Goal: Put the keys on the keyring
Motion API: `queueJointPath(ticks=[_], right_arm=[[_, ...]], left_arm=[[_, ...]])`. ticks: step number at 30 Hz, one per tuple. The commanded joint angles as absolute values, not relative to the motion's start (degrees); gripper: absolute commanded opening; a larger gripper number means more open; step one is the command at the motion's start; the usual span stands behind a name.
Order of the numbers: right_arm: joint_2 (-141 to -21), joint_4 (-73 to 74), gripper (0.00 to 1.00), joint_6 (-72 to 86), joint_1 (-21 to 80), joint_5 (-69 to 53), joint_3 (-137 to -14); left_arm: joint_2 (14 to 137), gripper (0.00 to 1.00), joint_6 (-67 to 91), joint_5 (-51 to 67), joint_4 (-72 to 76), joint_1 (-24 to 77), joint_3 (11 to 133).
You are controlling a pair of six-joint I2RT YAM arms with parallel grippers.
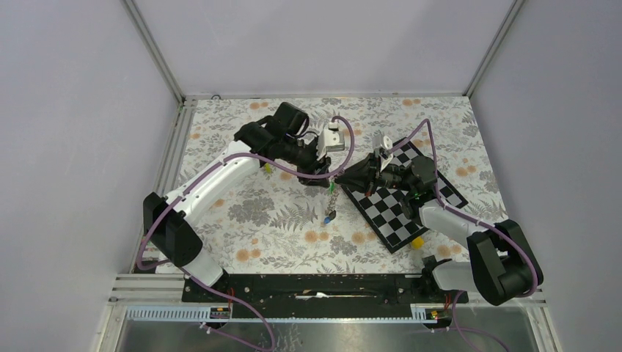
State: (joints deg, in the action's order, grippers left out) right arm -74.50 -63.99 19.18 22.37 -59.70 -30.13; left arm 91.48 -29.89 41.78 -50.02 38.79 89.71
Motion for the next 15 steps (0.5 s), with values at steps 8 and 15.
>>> queueJointPath(ticks=[8,15], right_arm=[[-72.35,-68.47,0.00,19.69,21.80,-60.64,-32.58],[-72.29,-68.52,0.00,19.59,21.62,-60.73,-32.51]], left_arm=[[89.90,0.21,-28.98,45.75,-46.33,38.06,90.15],[90.15,0.02,-29.30,45.65,-46.48,38.06,90.12]])
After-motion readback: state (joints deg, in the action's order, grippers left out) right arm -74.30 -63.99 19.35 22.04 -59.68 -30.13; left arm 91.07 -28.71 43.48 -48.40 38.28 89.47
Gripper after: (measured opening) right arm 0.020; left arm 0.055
